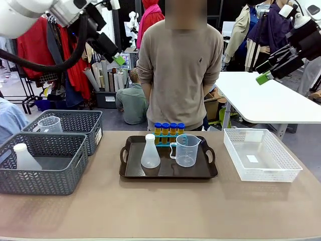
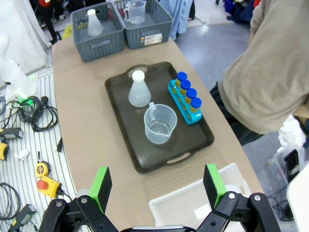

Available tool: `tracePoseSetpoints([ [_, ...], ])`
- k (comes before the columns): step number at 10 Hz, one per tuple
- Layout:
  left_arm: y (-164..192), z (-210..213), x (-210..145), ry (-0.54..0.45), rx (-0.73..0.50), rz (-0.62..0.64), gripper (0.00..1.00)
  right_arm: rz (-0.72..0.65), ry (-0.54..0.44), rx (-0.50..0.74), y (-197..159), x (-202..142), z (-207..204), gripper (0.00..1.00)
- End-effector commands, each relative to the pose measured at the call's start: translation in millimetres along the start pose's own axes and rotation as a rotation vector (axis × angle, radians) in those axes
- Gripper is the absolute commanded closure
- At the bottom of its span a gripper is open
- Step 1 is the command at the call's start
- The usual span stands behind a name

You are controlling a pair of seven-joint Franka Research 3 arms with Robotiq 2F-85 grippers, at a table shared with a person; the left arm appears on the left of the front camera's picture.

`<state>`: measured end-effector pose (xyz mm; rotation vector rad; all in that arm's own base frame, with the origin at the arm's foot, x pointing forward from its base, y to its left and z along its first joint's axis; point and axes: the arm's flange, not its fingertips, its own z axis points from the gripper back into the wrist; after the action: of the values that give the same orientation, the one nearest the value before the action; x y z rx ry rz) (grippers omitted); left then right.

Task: Prepare the laboratory tools.
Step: Pick up one Small flask and place it on the Handle tray.

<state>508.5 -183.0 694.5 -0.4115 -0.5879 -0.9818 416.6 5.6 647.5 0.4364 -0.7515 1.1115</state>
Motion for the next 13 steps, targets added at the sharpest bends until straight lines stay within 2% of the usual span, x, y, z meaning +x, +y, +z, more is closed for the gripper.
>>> tracePoseSetpoints([
  [1,-15,-2,-33,-0.026,0.007,-0.026,0.00,0.005,-0.025,0.006,-1,2,0,0.00],
  [2,-16,-2,-40,-0.019,0.004,-0.050,0.00,0.005,-0.025,0.006,-1,2,0,0.00],
  [5,-21,11,-46,-0.092,-0.005,-0.114,0.00,0.005,-0.025,0.006,-1,2,0,0.00],
  [7,-19,9,-40,-0.084,-0.039,-0.116,0.00,0.005,-0.025,0.006,-1,2,0,0.00],
  [11,-18,13,-36,-0.082,0.027,-0.092,0.00,0.005,-0.025,0.006,-1,2,0,0.00],
  [13,-22,11,-35,-0.065,-0.004,-0.093,0.00,0.005,-0.025,0.006,-1,2,0,0.00],
])
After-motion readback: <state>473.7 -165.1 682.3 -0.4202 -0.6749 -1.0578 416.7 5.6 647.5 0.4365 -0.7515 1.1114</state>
